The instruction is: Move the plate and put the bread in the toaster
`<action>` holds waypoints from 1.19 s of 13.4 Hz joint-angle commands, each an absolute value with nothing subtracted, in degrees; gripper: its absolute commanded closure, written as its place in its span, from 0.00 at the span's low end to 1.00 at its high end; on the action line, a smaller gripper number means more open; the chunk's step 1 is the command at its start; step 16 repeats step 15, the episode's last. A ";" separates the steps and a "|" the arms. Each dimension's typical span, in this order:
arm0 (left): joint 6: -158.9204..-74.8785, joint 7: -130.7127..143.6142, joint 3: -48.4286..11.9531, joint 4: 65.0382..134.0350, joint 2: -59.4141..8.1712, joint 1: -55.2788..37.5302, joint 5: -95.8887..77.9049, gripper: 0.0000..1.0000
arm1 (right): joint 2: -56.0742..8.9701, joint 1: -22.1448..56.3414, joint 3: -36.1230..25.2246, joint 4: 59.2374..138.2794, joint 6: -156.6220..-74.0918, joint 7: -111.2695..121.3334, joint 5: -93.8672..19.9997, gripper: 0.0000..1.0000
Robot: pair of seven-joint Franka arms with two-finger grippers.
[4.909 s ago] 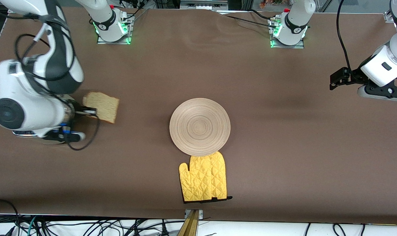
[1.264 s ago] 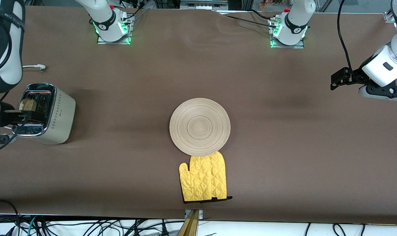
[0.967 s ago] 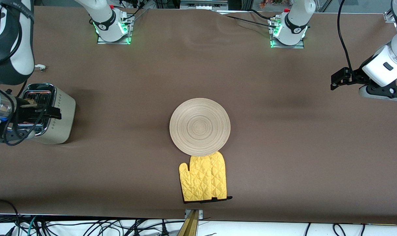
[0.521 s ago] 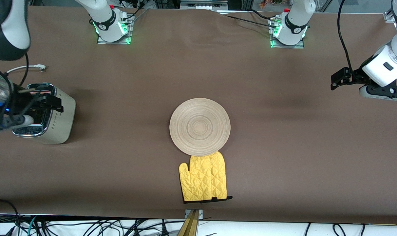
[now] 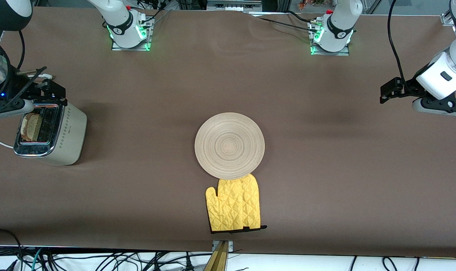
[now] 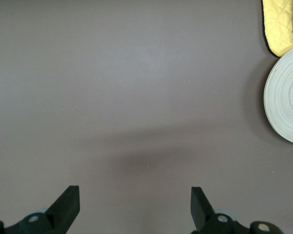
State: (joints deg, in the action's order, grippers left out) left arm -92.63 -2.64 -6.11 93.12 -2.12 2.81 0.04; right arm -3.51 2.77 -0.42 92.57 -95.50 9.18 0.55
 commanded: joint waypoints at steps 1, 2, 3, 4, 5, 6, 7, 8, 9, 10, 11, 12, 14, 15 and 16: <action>-92.02 -2.46 -6.42 92.20 -2.28 2.99 0.88 0.00 | -1.32 0.71 1.06 95.71 -97.29 4.31 1.05 0.00; -92.02 -2.46 -6.42 92.28 -2.29 2.99 0.88 0.00 | -1.41 -0.17 0.88 95.71 -97.29 4.57 1.05 0.00; -92.02 -2.46 -6.42 92.20 -2.29 2.99 0.88 0.00 | -1.41 -0.61 0.70 95.71 -97.21 4.40 0.88 0.00; -92.02 -2.37 -6.42 92.20 -2.29 2.99 0.88 0.00 | -1.41 -0.70 0.36 95.71 -97.21 4.31 0.88 0.00; -92.02 -2.46 -6.42 92.20 -2.29 2.99 0.88 0.00 | -1.58 -0.70 0.26 95.63 -97.12 4.31 0.88 0.00; -92.02 -2.46 -6.42 92.20 -2.29 2.99 0.88 0.00 | -2.19 -0.70 0.18 95.02 -97.03 4.31 0.88 0.00; -92.02 -2.46 -6.42 92.20 -2.29 2.99 0.88 0.00 | -3.15 -0.88 0.18 93.88 -96.94 4.48 0.62 0.00; -92.02 -2.37 -6.42 92.20 -2.29 2.99 0.88 0.00 | -3.95 -0.97 0.18 92.65 -96.42 4.48 0.62 0.00; -92.02 -2.46 -6.42 92.20 -2.37 2.99 0.88 0.00 | -4.22 -0.97 0.18 92.38 -96.24 4.57 0.70 0.00; -92.02 -2.55 -6.42 92.20 -2.37 3.08 0.88 0.00 | -4.31 -0.97 0.18 92.37 -96.33 4.57 0.79 0.00; -92.02 -2.55 -6.42 92.20 -2.37 2.99 0.88 0.00 | -4.31 -1.05 0.18 92.37 -96.33 4.57 0.88 0.00; -92.02 -2.46 -6.42 92.20 -2.37 2.99 0.88 0.00 | -4.39 -1.32 0.09 92.37 -96.33 4.57 0.97 0.00; -92.02 -2.46 -6.42 92.20 -2.37 2.99 0.88 0.00 | -4.39 -2.02 0.18 92.37 -96.33 4.57 1.05 0.00; -92.02 -2.46 -6.50 92.11 -2.37 2.99 0.88 0.00 | -4.92 -2.20 0.09 92.37 -96.33 4.48 1.05 0.00; -92.02 -2.46 -6.50 92.11 -2.37 2.99 0.88 0.00 | -4.92 -2.20 0.09 92.37 -96.33 4.48 1.05 0.00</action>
